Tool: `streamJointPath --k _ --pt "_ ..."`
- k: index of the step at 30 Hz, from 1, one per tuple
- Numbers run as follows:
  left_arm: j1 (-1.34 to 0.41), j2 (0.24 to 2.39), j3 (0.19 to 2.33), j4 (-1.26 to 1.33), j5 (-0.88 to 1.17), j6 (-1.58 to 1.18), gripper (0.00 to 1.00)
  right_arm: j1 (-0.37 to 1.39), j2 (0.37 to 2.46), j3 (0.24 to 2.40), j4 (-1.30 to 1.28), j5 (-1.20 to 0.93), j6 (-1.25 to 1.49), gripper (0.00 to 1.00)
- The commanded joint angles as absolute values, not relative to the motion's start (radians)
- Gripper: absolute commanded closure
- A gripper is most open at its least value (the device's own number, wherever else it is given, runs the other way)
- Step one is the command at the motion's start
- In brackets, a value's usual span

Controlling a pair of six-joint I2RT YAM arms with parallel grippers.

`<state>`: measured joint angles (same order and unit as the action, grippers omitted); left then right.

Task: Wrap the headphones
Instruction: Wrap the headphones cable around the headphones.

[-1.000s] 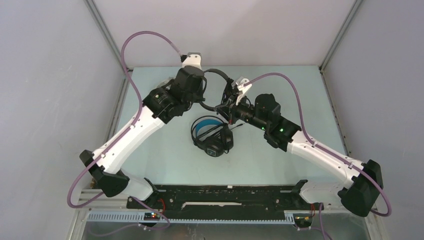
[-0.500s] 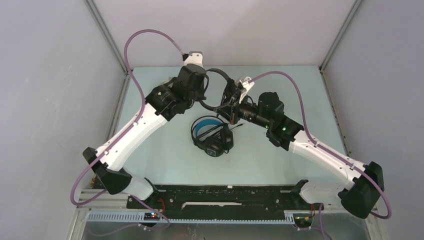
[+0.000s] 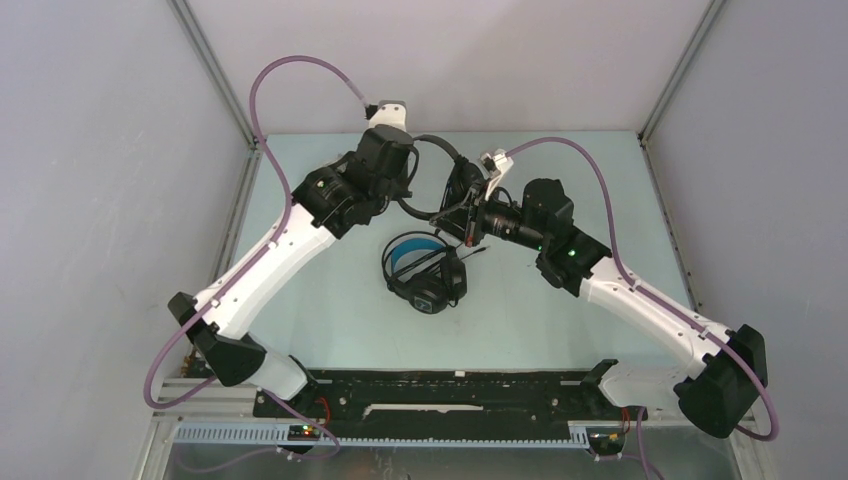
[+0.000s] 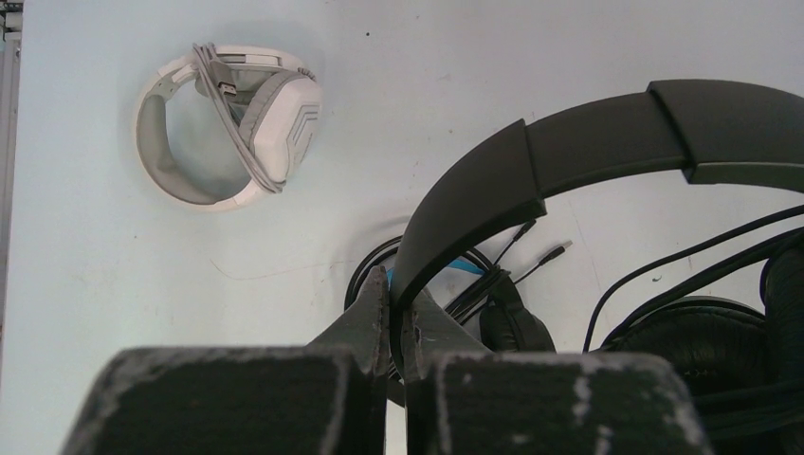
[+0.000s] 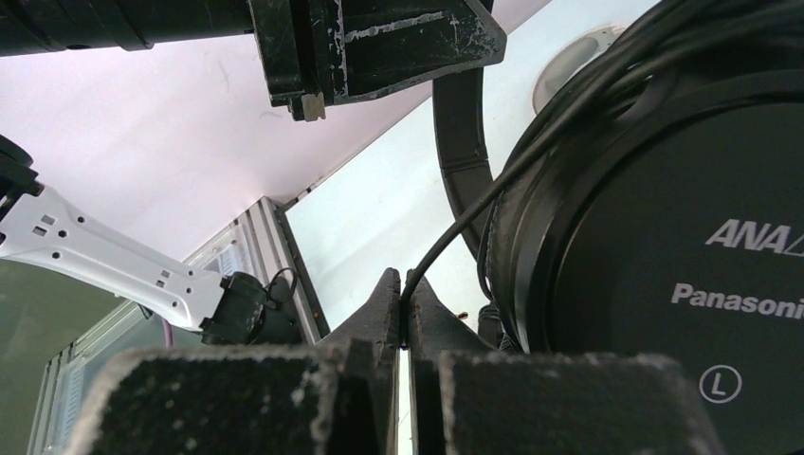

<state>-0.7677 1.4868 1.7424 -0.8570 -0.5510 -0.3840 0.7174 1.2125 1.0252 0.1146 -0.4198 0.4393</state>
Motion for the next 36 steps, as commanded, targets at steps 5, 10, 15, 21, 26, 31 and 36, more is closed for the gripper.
streamJointPath --k 5,10,15,21,26,31,36 --pt "-0.76 1.48 1.816 -0.805 -0.561 -0.395 1.0 0.712 1.219 1.038 0.125 -0.456 0.451 1.0" --pt "-0.758 1.483 1.815 -0.807 -0.562 -0.394 1.0 0.704 1.215 1.038 0.129 -0.477 0.466 1.0" --pt "-0.756 1.48 1.823 -0.816 -0.542 -0.397 1.0 0.735 1.205 1.038 0.073 -0.386 0.323 1.0" --pt "-0.756 1.485 1.841 -0.836 -0.514 -0.394 1.0 0.758 1.195 1.037 0.033 -0.246 0.203 1.0" --pt "-0.757 1.482 1.846 -0.839 -0.434 -0.408 1.0 0.771 1.218 1.036 0.04 -0.202 0.16 1.0" --pt "-0.756 1.474 1.854 -0.853 -0.378 -0.419 1.0 0.809 1.213 1.006 0.074 -0.087 0.093 1.0" --pt "-0.752 1.473 1.861 -0.872 -0.371 -0.41 1.0 0.828 1.195 0.972 0.109 0.013 0.063 1.0"
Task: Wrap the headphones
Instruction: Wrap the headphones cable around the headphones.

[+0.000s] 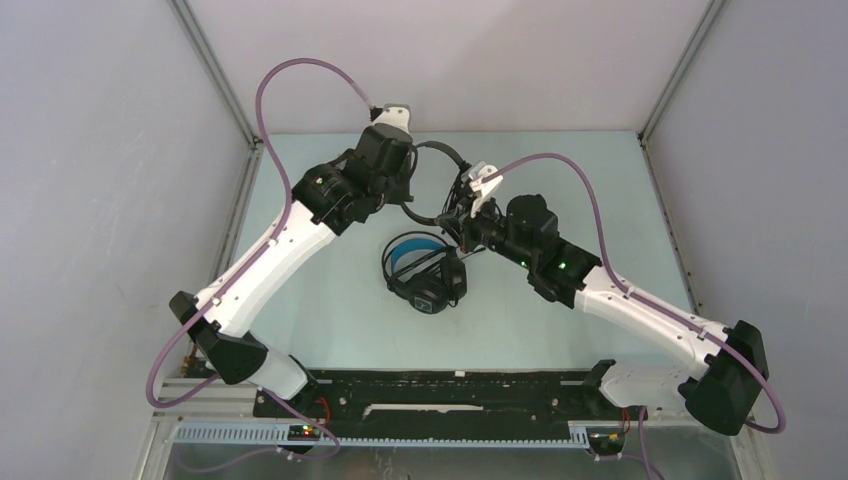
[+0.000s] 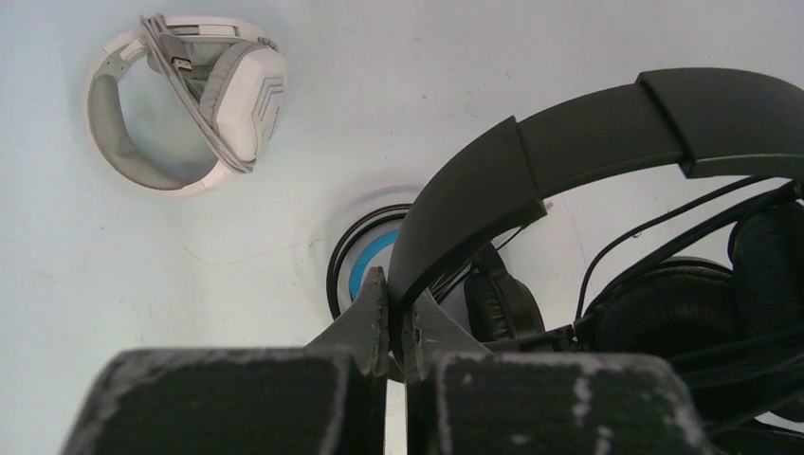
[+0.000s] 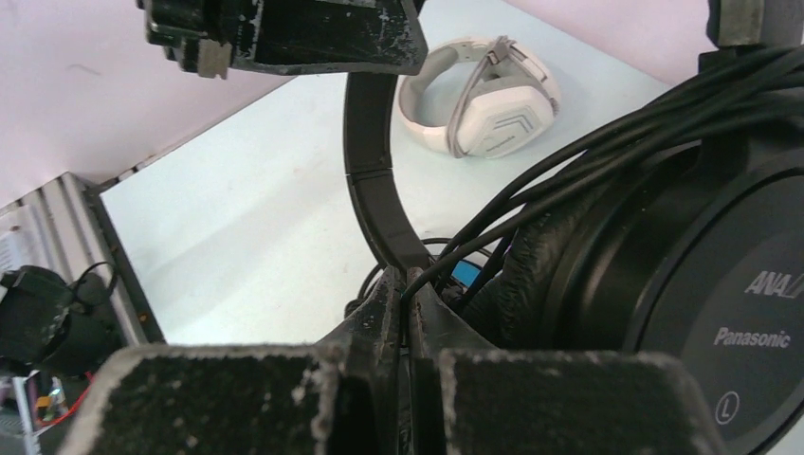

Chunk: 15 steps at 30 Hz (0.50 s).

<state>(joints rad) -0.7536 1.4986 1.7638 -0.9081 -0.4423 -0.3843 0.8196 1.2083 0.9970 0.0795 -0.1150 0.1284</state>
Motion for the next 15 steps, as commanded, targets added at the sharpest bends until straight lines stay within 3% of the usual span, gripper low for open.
streamJointPath --k 1,15 --pt "-0.752 1.471 1.862 -0.872 -0.368 -0.41 1.0 0.829 1.197 0.972 0.106 0.032 0.059 1.0" --pt "-0.732 1.47 1.85 -0.874 -0.39 -0.398 1.0 0.831 1.164 0.972 0.029 0.057 0.071 0.93"
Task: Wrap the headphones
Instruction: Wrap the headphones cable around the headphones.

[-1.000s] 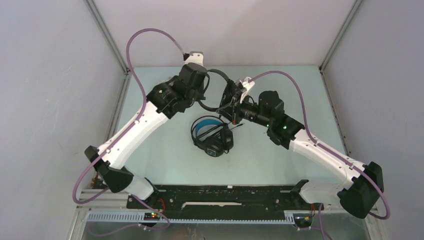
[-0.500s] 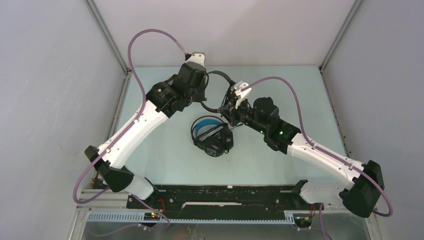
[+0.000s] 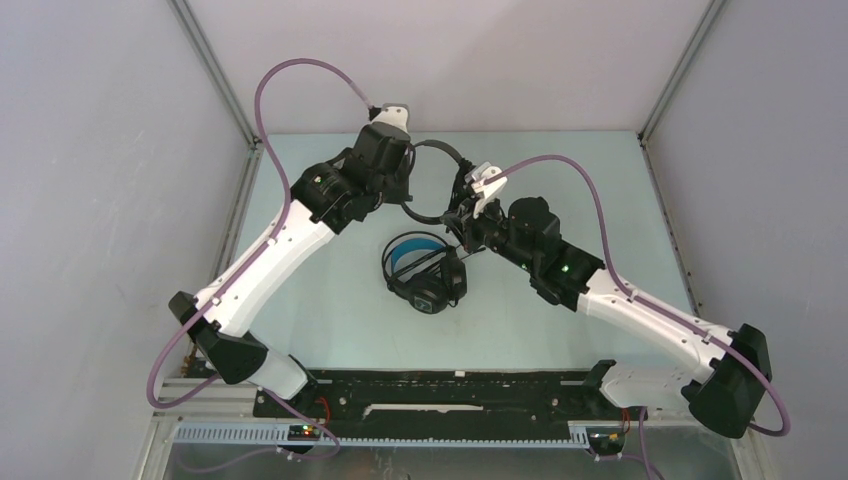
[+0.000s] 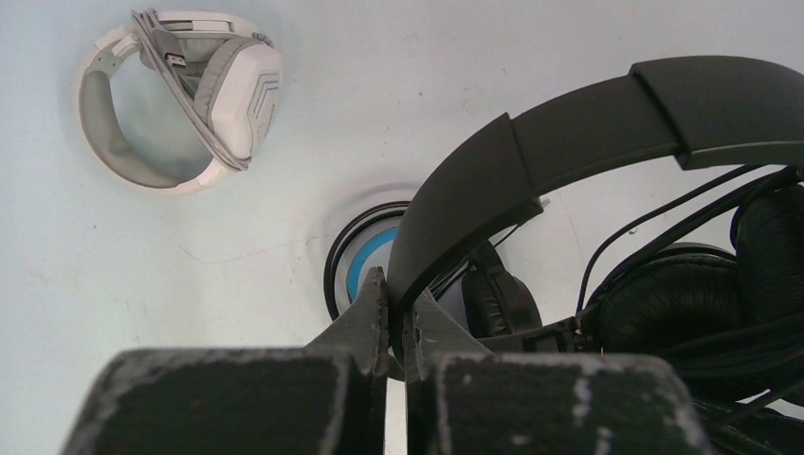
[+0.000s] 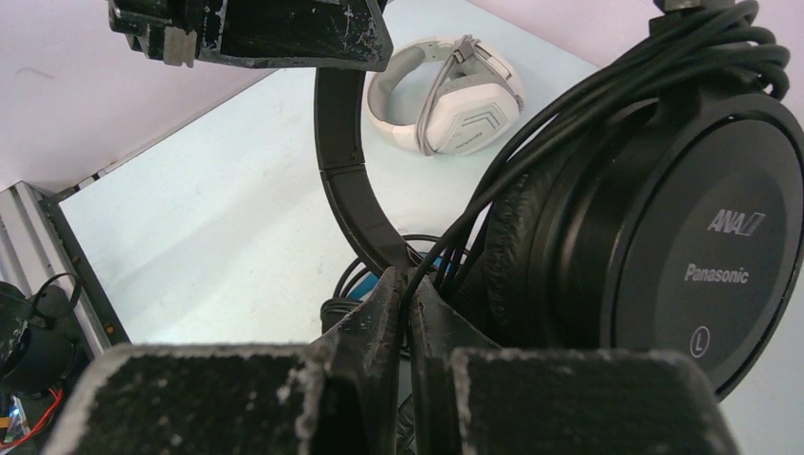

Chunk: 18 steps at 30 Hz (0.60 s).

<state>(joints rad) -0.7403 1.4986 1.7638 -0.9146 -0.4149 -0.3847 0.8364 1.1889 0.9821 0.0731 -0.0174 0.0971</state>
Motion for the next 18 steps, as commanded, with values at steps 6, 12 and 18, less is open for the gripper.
streamJointPath --k 6,12,18 --pt "-0.731 1.47 1.851 -0.866 -0.369 -0.403 1.0 0.83 1.16 0.973 0.038 0.051 0.071 0.9" --pt "-0.729 1.477 1.851 -0.866 -0.362 -0.403 1.0 0.831 1.16 0.973 0.066 0.011 0.105 0.85" --pt "-0.724 1.479 1.845 -0.864 -0.368 -0.41 1.0 0.831 1.129 0.972 0.072 -0.039 0.162 0.8"
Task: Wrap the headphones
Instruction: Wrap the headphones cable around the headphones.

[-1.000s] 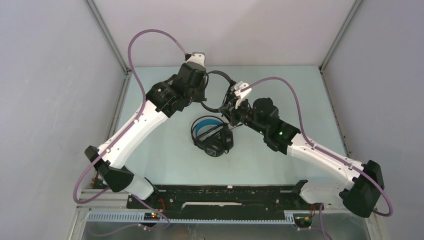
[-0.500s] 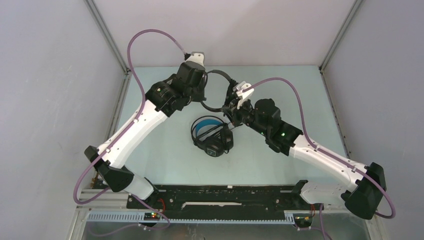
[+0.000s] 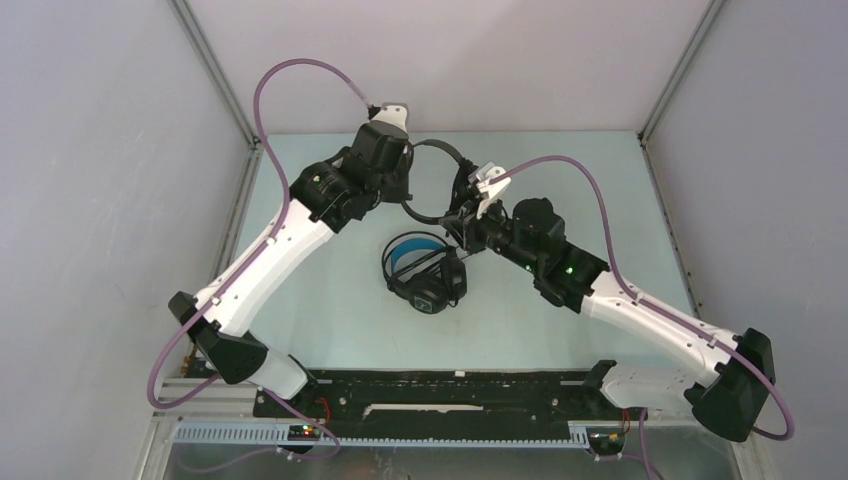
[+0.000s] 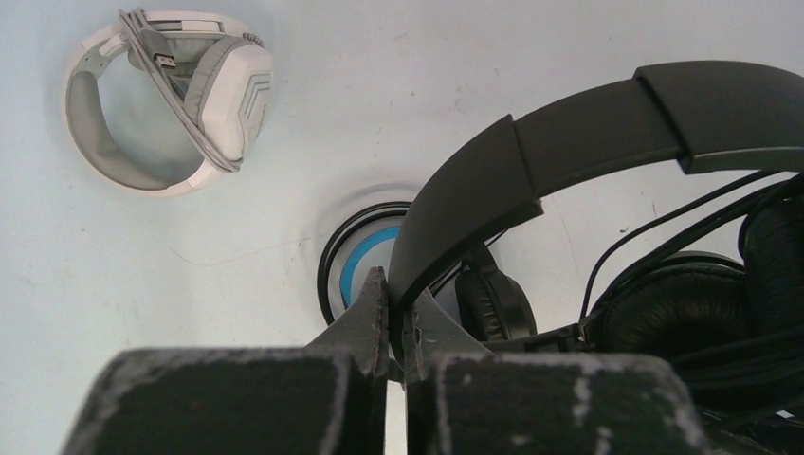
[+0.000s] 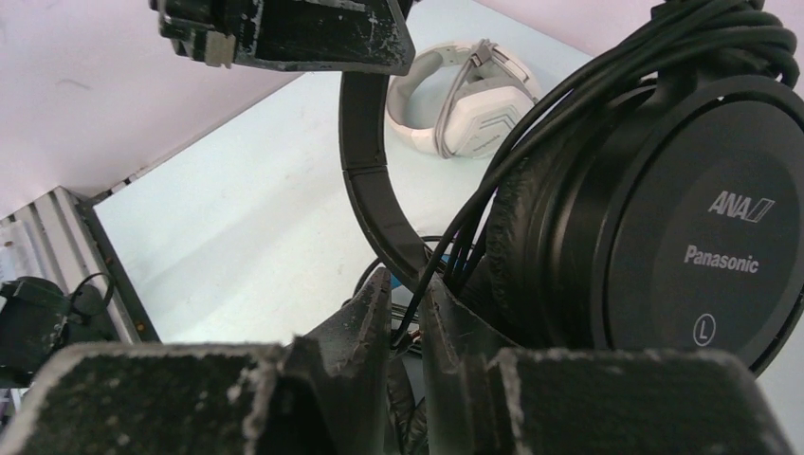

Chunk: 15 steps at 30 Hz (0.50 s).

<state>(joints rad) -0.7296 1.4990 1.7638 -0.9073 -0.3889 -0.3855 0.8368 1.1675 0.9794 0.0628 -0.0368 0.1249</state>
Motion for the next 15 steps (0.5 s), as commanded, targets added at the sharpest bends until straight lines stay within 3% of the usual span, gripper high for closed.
streamJointPath --k 1,15 --pt "-0.723 1.481 1.847 -0.865 -0.369 -0.41 1.0 0.83 1.125 0.972 0.069 -0.041 0.167 0.79" --pt "-0.715 1.489 1.851 -0.871 -0.368 -0.407 1.0 0.829 1.083 0.973 0.019 -0.022 0.208 0.72"
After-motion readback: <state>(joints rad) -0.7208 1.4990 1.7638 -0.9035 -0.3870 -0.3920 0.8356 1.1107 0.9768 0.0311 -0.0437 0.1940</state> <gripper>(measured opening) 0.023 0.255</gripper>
